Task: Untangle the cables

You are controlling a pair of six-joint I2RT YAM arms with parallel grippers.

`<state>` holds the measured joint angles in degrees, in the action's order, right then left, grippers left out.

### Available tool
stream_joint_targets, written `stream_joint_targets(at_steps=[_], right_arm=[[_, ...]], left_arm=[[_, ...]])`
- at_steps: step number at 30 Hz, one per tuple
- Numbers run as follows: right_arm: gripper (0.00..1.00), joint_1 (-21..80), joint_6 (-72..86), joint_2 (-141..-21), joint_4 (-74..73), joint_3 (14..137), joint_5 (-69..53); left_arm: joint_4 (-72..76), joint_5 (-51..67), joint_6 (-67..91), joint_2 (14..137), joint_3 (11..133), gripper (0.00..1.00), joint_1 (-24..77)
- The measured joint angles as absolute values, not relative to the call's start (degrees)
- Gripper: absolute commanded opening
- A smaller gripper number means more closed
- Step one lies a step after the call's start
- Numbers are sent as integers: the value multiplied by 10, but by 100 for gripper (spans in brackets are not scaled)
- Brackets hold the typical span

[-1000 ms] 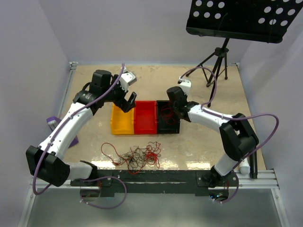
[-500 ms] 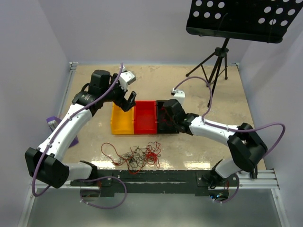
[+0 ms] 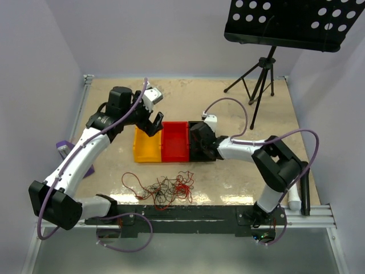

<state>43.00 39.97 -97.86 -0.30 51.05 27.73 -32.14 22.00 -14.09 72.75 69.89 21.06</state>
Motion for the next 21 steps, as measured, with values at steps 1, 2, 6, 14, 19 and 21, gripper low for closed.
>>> stream_joint_targets(at_steps=[1,2,6,14,19,21], right_arm=[[16,427,399,-988,-4,521,274],[22,426,398,-992,-4,531,273],[47,424,389,-970,-4,543,268],[69,445,385,-814,-15,533,244],[67,482,389,-721,-51,496,236],[64,515,395,-688,-70,473,224]], left_arm=[[-322,219,-141,725,697,100,211],[-322,218,-141,722,695,100,211],[-323,208,-142,715,695,100,211],[-350,209,-157,715,695,100,211],[-373,215,-173,715,695,100,211],[-379,219,-179,715,691,100,211]])
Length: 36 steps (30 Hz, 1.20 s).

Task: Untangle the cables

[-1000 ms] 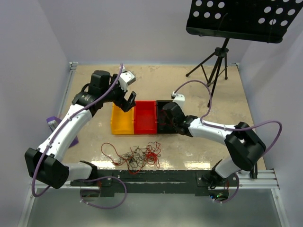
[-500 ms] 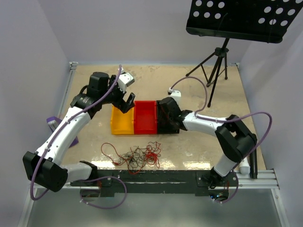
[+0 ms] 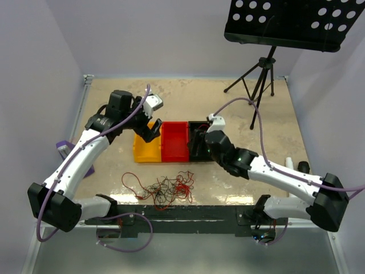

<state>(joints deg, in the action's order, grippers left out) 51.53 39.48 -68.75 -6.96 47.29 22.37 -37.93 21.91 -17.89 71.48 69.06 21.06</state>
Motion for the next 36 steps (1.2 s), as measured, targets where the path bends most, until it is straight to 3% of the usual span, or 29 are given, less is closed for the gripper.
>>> stream_joint_targets(at_steps=[8,15,23,29,36], right_arm=[[55,688,456,-610,-125,380,164],[49,787,526,-644,-145,364,152],[34,795,555,-727,-147,359,176],[0,795,560,-759,-151,367,203],[0,795,543,-690,-170,399,207]], left_arm=[[-404,228,-202,713,675,100,211],[-413,231,-207,713,675,100,211],[-417,236,-208,710,675,100,211],[-417,239,-208,703,668,100,211],[-418,273,-216,700,655,98,211]])
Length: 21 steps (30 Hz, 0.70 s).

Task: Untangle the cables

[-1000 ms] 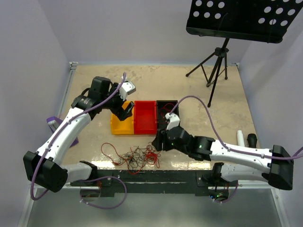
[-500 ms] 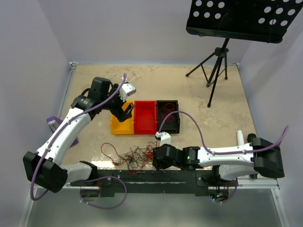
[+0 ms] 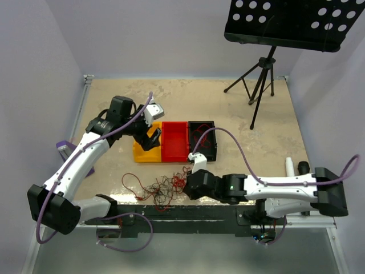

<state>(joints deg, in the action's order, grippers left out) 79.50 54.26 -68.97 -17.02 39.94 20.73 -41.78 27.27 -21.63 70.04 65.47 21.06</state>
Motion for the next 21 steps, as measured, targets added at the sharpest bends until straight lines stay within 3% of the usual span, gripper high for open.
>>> stream_joint_targets(at_steps=[8,21], right_arm=[[0,795,486,-583,-171,481,152],[0,795,447,-633,-157,503,111]], left_arm=[[-417,388,-221,688,648,100,211],[-425,553,-224,634,615,94,222]])
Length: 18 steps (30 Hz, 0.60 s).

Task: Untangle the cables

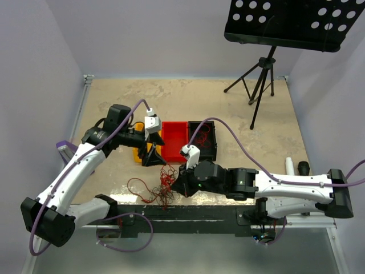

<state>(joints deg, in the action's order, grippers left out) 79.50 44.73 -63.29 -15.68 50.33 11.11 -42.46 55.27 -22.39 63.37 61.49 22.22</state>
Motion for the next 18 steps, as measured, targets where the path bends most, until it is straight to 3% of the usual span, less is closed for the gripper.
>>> stream_joint_targets(at_steps=[9,12,18], right_arm=[[0,795,432,-647,-124,506,110],[0,795,428,-654,-124,506,110],[0,795,426,-655,-126,506,114]], left_arm=[[-434,573,-233,634,578,93,241],[-439,571,-239,637,578,100,241],[-475,521,-256,644,595,100,241]])
